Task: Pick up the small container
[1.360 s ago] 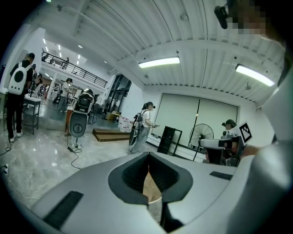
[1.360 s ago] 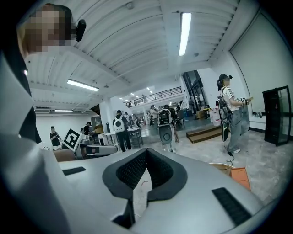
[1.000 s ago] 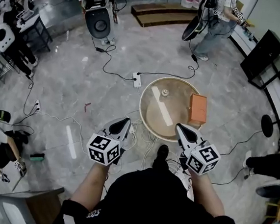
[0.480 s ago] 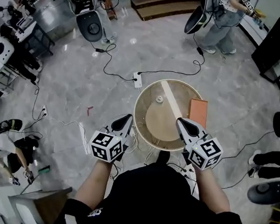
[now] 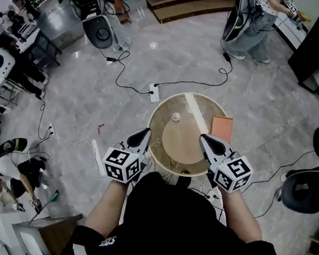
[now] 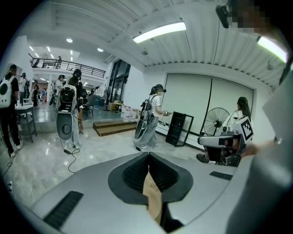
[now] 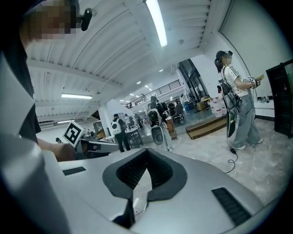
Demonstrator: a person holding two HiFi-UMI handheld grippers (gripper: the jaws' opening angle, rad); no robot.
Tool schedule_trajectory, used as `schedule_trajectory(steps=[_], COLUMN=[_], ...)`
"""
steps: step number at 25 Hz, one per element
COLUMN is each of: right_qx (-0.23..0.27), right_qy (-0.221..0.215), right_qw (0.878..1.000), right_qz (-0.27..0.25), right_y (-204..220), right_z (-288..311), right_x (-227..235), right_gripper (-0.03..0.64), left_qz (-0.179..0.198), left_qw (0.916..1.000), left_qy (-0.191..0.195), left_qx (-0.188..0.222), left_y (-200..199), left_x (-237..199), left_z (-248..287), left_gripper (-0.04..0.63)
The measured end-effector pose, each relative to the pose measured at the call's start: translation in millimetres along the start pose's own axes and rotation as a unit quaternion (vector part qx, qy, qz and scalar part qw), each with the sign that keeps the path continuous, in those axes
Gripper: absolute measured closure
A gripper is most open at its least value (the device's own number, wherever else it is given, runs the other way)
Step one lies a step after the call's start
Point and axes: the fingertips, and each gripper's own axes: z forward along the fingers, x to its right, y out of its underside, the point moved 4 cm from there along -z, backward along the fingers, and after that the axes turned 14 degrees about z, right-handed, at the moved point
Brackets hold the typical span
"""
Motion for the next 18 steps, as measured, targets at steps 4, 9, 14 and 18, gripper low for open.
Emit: schedule_trajectory(steps=[4, 9, 14, 18], right_qx=[-0.005, -0.007, -0.017, -0.029], right_qy=[-0.009, 0.001, 0.014, 0.027], right_qw=[1.0, 1.0, 1.0, 0.999], right_qz=[-0.002, -0.001, 0.012, 0.018], right_y=[-1, -3, -6, -2], right_z=[6, 18, 30, 53], right_x=[10, 15, 18, 23], right_gripper=[0.603, 0.603, 0.603, 0.603], left_qz=[-0.001, 0.002, 0.008, 0.01], left_qw=[1.0, 0.9999, 0.9996, 0.999], left_qy=[0.002, 0.011, 0.028, 0.042], left_qx=[0.002, 0.005, 0.005, 0.009], left_y=[-4, -3, -8, -3], left_x=[-2, -14, -23, -37], left_z=[16, 33, 48, 61], left_gripper=[0.578, 0.578, 0.578, 0.578])
